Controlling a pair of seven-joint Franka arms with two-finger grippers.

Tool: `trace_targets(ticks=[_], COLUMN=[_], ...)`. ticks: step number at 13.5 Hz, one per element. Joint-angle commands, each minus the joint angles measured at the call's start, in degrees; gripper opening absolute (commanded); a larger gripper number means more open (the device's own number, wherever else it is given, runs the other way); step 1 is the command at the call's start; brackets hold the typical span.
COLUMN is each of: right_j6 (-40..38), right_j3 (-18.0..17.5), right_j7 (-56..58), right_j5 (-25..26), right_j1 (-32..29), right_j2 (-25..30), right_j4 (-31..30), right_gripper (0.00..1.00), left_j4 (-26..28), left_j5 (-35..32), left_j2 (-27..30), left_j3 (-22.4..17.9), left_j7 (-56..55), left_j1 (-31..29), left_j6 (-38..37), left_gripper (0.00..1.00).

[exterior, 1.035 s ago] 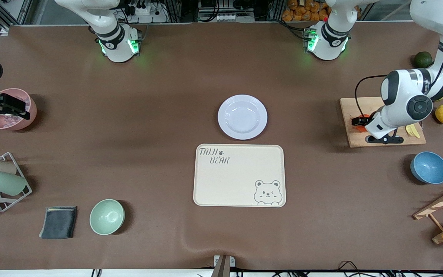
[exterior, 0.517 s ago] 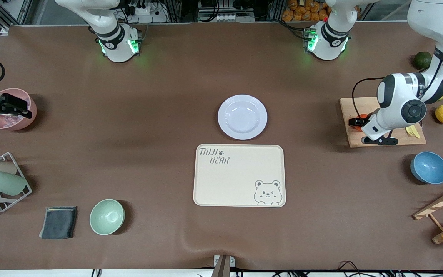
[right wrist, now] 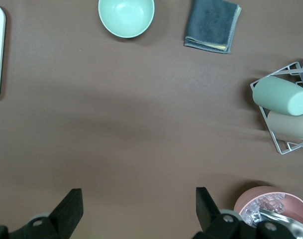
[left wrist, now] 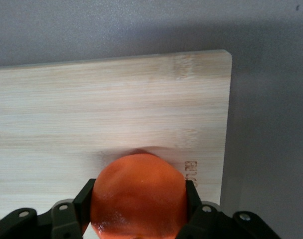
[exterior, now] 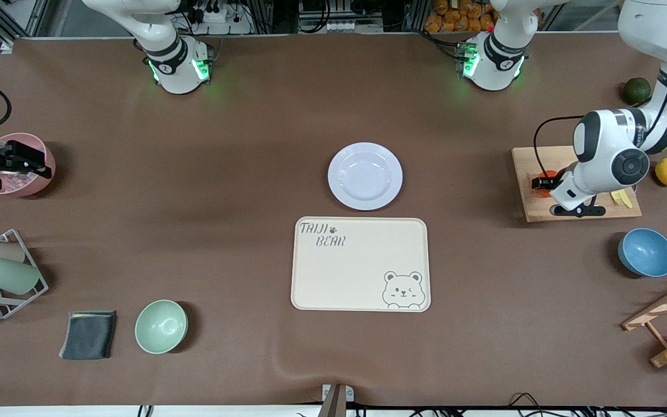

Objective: Place orange and plate with both arms
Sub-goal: 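Lower the left gripper over the orange and close on it, then carry the orange to the white plate while the right gripper reaches out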

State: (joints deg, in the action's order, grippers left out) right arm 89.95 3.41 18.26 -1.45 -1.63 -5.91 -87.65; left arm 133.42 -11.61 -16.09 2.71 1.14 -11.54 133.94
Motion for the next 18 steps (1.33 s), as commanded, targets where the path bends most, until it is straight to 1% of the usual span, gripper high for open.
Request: trace_targets(ticks=[1,3,4,7,8,9,10,12,14,16,18], right_j6=[-1.18,-1.35,-1.88,-3.02,-2.94,-2.94,-2.94,-2.94,-2.67,-1.62,-0.66], right_j3=[-0.15,-0.15,-0.15,-0.15,-0.15,-0.15,-0.15,-0.33,-0.24,-0.24,-0.15], right_j7=[0.28,0.28,0.28,-0.25,-0.25,-0.33,-1.12,-9.95,-17.35,-18.09,-19.04], right_j5=[-0.22,-0.22,-0.22,-0.22,-0.39,-1.7,-4.15,-7.32,-8.13,-10.4,-16.18], right_j1=[0.92,0.84,0.92,0.57,0.66,0.83,0.92,1.71,4.78,5.76,5.76], right_j2=[-0.15,-0.15,0.02,0.03,-0.06,-0.06,-0.15,-0.06,-0.06,-0.5,-0.85], right_j4=[0.72,0.72,0.72,0.64,0.55,0.11,-0.41,-2.43,-3.58,-5.16,-7.7], right_gripper=[1.0,1.0,1.0,1.0,1.0,1.0,1.0,1.0,1.0,1.0,1.0], left_j4=[1.23,1.15,0.62,-3.5,-4.99,-6.14,-7.46,-9.92,-11.94,-13.18,-13.7], left_j5=[-1.31,-1.39,-1.31,-1.22,-0.7,-0.26,0.71,2.21,2.99,5.45,6.25], left_j2=[1.24,3.42,4.91,8.17,9.05,9.41,9.5,9.32,9.24,8.54,6.87], left_j3=[0.63,0.89,1.33,4.75,6.5,8.43,10.54,16.24,20.38,26.26,32.32], left_j7=[0.27,0.27,0.27,0.01,-0.25,-0.87,-2.53,-9.1,-14.03,-21.75,-28.7], left_j1=[-0.85,-0.5,-0.15,-0.24,-0.24,-0.15,-0.15,-0.24,-0.06,-0.06,0.2], left_j6=[0.36,0.1,-1.64,-8.76,-10.78,-12.37,-13.86,-17.9,-20.9,-21.96,-22.05], left_gripper=[0.0,0.0,0.0,0.0,0.0,0.0,0.0,0.0,0.0,0.0,0.0])
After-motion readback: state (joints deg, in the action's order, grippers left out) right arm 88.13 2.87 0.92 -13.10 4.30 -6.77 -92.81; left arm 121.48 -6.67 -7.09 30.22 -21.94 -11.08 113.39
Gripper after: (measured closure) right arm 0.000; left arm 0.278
